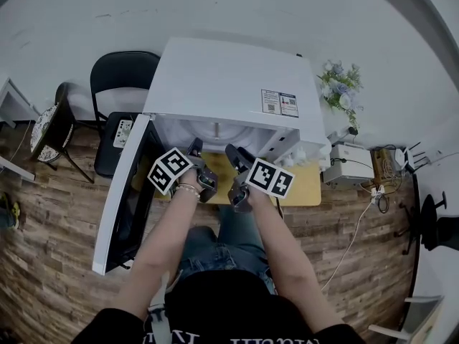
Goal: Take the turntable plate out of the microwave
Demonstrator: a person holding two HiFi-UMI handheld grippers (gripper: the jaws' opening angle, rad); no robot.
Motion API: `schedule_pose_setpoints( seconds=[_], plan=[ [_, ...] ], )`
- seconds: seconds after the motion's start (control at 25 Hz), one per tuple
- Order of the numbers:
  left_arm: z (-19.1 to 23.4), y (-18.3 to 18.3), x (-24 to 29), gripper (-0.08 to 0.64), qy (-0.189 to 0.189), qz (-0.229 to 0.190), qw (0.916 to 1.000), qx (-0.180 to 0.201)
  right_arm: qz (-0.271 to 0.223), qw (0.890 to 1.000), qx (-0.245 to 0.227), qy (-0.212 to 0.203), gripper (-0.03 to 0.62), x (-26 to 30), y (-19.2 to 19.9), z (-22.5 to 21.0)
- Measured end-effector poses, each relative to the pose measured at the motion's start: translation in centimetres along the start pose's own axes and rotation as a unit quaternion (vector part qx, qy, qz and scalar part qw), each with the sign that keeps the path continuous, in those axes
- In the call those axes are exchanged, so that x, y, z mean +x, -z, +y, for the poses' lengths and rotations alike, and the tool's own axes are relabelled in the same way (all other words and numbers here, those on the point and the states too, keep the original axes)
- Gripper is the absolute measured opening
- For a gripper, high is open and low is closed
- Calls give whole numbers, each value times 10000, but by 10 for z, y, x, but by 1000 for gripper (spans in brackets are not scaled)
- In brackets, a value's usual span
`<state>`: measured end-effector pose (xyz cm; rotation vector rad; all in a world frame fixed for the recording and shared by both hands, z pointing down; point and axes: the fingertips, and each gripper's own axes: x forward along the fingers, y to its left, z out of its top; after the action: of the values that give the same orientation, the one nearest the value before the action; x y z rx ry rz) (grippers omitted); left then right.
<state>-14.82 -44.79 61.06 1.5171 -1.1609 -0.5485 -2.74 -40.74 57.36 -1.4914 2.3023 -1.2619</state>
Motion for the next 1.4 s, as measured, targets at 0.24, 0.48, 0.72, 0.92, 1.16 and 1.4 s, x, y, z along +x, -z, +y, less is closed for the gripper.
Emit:
schedule_pose_setpoints(
  seconds=[0.24, 0.48, 0.72, 0.92, 1.16, 1.4],
  plan=[
    [0, 2, 0, 25, 253, -21, 9997, -39, -218, 9895, 1390, -334, 202, 8, -3, -11],
    [-4, 1, -2, 25, 357, -53, 9993, -64, -365, 9755, 2159, -192, 199, 20, -6, -18],
    [-19, 0, -6, 25, 668, -96, 9977, 117, -356, 9641, 2610, -325, 183, 33, -3, -12],
    [-26, 1, -6, 25, 881, -29, 9948, 510, -311, 9574, 2866, -151, 93, 44, -3, -17],
    [-64, -11, -3, 11, 1379, 98, 9861, 922, -556, 9405, 3337, -317, 45, 40, 0, -22],
    [-42, -4, -13, 12, 1207, 350, 9897, 687, -704, 9289, 3607, -455, 38, 36, 7, -23]
  ],
)
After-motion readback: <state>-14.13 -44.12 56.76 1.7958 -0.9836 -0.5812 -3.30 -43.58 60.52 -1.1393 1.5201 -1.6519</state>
